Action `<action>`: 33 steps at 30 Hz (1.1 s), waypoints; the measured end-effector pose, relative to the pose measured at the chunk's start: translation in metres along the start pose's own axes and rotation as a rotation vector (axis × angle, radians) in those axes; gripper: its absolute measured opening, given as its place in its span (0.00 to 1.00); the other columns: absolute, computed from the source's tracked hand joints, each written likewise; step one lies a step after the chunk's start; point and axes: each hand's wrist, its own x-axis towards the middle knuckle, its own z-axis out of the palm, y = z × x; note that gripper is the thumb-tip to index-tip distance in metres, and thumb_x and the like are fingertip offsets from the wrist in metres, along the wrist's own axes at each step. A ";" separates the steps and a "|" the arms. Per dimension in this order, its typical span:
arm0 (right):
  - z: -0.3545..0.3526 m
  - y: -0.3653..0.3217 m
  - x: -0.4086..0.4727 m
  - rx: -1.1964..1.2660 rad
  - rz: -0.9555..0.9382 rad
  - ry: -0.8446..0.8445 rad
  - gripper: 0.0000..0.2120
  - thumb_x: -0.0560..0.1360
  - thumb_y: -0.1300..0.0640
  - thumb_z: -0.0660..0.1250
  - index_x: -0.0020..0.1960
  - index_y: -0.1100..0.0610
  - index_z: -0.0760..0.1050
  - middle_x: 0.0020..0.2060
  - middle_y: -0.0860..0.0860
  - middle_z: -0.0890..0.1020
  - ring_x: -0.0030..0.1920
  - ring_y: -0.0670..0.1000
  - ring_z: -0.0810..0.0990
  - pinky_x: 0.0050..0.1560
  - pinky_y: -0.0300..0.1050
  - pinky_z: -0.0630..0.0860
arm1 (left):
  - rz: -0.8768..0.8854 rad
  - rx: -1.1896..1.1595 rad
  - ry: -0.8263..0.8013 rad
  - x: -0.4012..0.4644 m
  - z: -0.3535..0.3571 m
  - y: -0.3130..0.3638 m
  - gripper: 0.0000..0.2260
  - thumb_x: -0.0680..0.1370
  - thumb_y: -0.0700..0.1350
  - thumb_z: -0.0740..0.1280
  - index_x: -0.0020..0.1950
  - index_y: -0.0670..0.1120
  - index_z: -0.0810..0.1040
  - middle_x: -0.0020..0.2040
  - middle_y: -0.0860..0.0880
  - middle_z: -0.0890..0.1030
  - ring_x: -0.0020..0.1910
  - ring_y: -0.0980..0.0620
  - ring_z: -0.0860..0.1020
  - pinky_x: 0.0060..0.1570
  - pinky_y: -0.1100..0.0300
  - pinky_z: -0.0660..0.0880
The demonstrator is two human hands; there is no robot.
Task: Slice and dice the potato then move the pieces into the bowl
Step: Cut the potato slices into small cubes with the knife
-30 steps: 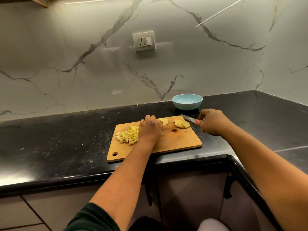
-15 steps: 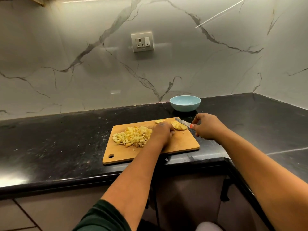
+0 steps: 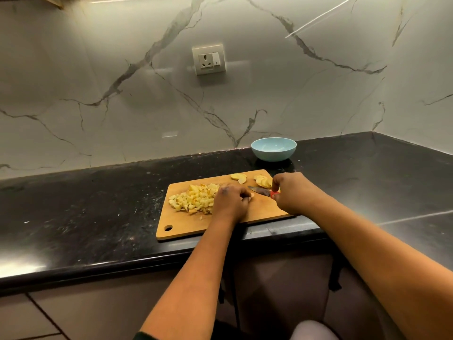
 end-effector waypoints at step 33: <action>-0.022 -0.008 -0.016 -0.188 -0.001 -0.026 0.14 0.77 0.61 0.67 0.62 0.57 0.75 0.51 0.54 0.80 0.50 0.52 0.78 0.56 0.45 0.78 | -0.019 0.144 0.066 -0.010 -0.003 0.005 0.11 0.78 0.54 0.65 0.55 0.50 0.81 0.55 0.50 0.80 0.58 0.49 0.71 0.59 0.51 0.72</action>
